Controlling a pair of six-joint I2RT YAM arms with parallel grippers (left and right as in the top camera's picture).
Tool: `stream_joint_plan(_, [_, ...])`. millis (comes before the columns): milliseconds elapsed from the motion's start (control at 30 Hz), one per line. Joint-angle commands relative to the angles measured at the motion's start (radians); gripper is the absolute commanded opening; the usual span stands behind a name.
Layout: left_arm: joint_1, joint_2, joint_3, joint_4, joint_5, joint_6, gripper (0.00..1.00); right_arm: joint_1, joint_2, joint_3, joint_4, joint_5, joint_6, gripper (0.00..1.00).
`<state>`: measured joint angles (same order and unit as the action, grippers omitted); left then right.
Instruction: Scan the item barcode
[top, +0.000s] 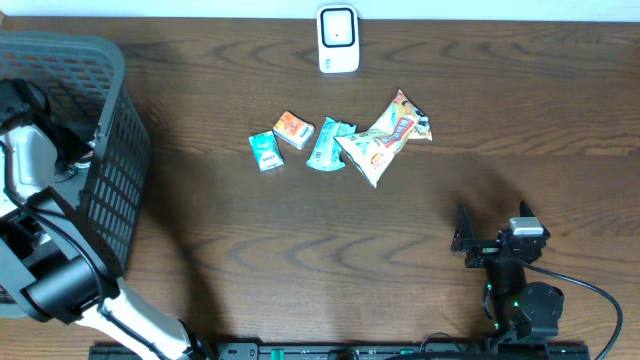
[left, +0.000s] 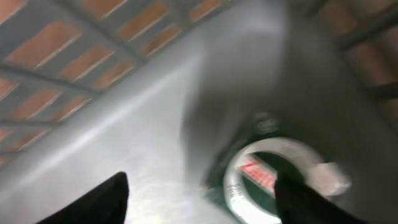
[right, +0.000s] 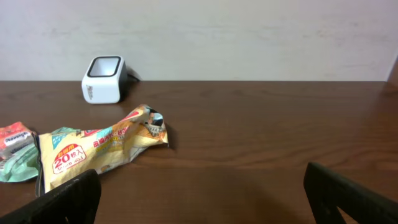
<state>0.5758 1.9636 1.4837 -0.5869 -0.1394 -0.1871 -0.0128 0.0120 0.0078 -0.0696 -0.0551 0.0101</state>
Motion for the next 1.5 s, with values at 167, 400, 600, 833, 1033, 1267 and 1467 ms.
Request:
stream_joint_plan(167, [0.002, -0.021, -0.008, 0.031, 0.241, 0.157, 0.91, 0.001, -0.005, -0.002, -0.002, 0.0, -0.011, 0.99])
stream_joint_plan(400, [0.002, -0.014, -0.01, 0.026, 0.241, 0.295, 0.92, 0.002, -0.005, -0.002, -0.002, 0.0, -0.011, 0.99])
stream_joint_plan(600, [0.002, 0.013, -0.037, 0.037, 0.24, 0.394, 0.91, 0.001, -0.005, -0.002, -0.002, 0.0, -0.011, 0.99])
stream_joint_plan(833, [0.002, 0.052, -0.07, 0.111, 0.233, 0.412, 0.92, 0.001, -0.005, -0.002, -0.002, 0.0, -0.011, 0.99])
stream_joint_plan(1033, [0.002, 0.061, -0.076, 0.138, 0.233, 0.412, 0.91, 0.002, -0.005, -0.002, -0.002, 0.0, -0.011, 0.99])
stream_joint_plan(1267, [0.002, 0.093, -0.076, 0.132, 0.234, 0.41, 0.91, 0.001, -0.005, -0.002, -0.002, 0.0, -0.011, 0.99])
stream_joint_plan(1467, [0.003, 0.121, -0.076, 0.125, 0.233, 0.411, 0.84, 0.001, -0.005, -0.002, -0.002, 0.0, -0.011, 0.99])
